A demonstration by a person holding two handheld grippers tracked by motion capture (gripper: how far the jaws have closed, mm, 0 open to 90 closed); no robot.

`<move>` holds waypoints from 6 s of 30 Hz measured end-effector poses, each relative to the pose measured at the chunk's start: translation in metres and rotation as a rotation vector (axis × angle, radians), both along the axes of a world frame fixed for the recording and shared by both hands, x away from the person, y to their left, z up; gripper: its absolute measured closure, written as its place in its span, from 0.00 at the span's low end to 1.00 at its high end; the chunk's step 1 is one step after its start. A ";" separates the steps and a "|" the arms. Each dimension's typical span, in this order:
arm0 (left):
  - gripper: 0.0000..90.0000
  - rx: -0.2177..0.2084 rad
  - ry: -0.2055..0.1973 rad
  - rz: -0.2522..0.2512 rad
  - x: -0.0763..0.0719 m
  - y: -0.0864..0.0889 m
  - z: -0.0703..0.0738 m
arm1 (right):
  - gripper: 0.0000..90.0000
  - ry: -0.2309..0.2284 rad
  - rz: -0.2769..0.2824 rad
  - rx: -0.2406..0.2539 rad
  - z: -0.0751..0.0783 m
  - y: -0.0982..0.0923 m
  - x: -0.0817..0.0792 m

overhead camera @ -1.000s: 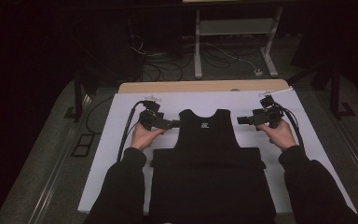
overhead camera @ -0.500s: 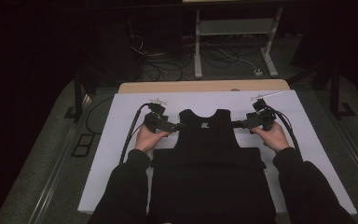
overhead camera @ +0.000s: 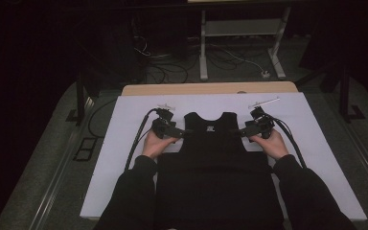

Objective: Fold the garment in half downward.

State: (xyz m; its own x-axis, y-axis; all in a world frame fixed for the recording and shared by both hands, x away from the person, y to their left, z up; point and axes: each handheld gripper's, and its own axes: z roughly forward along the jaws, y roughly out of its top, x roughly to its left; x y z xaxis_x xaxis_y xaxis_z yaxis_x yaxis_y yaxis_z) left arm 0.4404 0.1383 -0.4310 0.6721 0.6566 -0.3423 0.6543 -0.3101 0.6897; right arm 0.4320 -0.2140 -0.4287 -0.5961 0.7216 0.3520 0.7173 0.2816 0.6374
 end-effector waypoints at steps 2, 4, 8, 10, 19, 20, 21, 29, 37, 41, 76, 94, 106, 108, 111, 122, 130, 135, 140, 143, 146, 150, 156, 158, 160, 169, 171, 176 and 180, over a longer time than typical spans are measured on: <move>0.00 -0.002 0.008 0.005 0.000 -0.001 -0.002 | 0.00 0.001 0.002 -0.009 -0.002 0.002 0.000; 0.00 0.001 0.007 0.002 0.001 -0.002 -0.004 | 0.01 0.003 0.005 -0.014 -0.004 0.004 0.001; 0.00 0.001 0.011 0.009 0.001 -0.003 -0.006 | 0.03 0.003 0.000 -0.011 -0.006 0.006 0.002; 0.00 0.007 0.008 0.012 0.001 -0.004 -0.006 | 0.05 0.001 -0.006 -0.005 -0.006 0.006 0.002; 0.04 0.005 0.031 0.048 0.004 -0.002 -0.007 | 0.15 -0.010 -0.050 -0.001 -0.008 0.002 0.008; 0.06 0.005 0.027 0.054 0.004 -0.002 -0.007 | 0.15 -0.010 -0.057 0.004 -0.008 0.002 0.009; 0.08 0.003 0.024 0.061 0.004 -0.003 -0.007 | 0.16 -0.013 -0.061 0.005 -0.009 0.001 0.009; 0.17 0.023 0.014 0.108 0.008 -0.005 -0.010 | 0.26 -0.026 -0.064 -0.005 -0.010 0.002 0.012; 0.28 0.058 0.005 0.109 0.008 -0.010 -0.015 | 0.33 -0.027 -0.069 -0.047 -0.012 0.008 0.015; 0.35 0.065 -0.002 0.106 0.008 -0.013 -0.015 | 0.36 -0.018 -0.076 -0.061 -0.015 0.011 0.016; 0.87 0.038 -0.001 0.016 0.000 -0.034 -0.022 | 0.91 0.018 -0.029 -0.064 -0.020 0.029 0.009; 0.94 0.056 -0.038 0.050 -0.001 -0.029 -0.011 | 0.92 -0.001 -0.026 -0.003 -0.002 0.020 0.004; 0.94 0.042 -0.071 0.051 -0.006 -0.021 0.008 | 0.92 -0.043 -0.029 0.034 0.018 0.014 -0.002; 0.94 0.034 -0.073 0.051 -0.007 -0.022 0.011 | 0.92 -0.047 -0.028 0.035 0.022 0.014 -0.003; 0.94 0.045 -0.077 0.040 -0.007 -0.022 0.016 | 0.92 -0.054 -0.019 0.031 0.027 0.015 -0.004; 0.94 0.047 -0.098 0.032 -0.011 -0.021 0.031 | 0.92 -0.078 -0.001 0.036 0.041 0.015 -0.006; 0.94 0.055 -0.114 0.013 -0.019 -0.019 0.041 | 0.92 -0.083 0.009 0.032 0.050 0.016 -0.014; 0.94 0.051 -0.114 0.012 -0.023 -0.018 0.047 | 0.92 -0.093 0.016 0.040 0.058 0.015 -0.020; 0.94 0.058 -0.109 0.010 -0.029 -0.018 0.049 | 0.92 -0.095 0.035 0.044 0.064 0.015 -0.027; 0.94 0.060 -0.119 0.002 -0.035 -0.019 0.052 | 0.92 -0.101 0.037 0.038 0.067 0.016 -0.032; 0.94 0.052 -0.124 0.001 -0.042 -0.019 0.056 | 0.92 -0.105 0.035 0.039 0.069 0.015 -0.037; 0.94 0.065 -0.125 -0.013 -0.049 -0.019 0.059 | 0.92 -0.101 0.034 0.052 0.069 0.012 -0.044; 0.94 0.056 -0.125 -0.014 -0.059 -0.019 0.059 | 0.92 -0.101 0.043 0.046 0.071 0.012 -0.055; 0.94 0.060 -0.131 -0.015 -0.063 -0.017 0.059 | 0.92 -0.105 0.048 0.043 0.071 0.012 -0.058; 0.94 0.057 -0.132 -0.017 -0.067 -0.016 0.059 | 0.92 -0.102 0.057 0.039 0.072 0.012 -0.061; 0.94 0.051 -0.145 -0.029 -0.086 -0.015 0.057 | 0.92 -0.113 0.079 0.024 0.073 0.015 -0.078; 0.94 0.046 -0.147 -0.032 -0.090 -0.014 0.057 | 0.92 -0.114 0.088 0.018 0.073 0.016 -0.082; 0.94 0.044 -0.157 -0.045 -0.101 -0.013 0.055 | 0.92 -0.120 0.103 0.008 0.074 0.017 -0.093; 0.94 0.040 -0.162 -0.049 -0.110 -0.011 0.051 | 0.92 -0.123 0.115 0.003 0.072 0.018 -0.101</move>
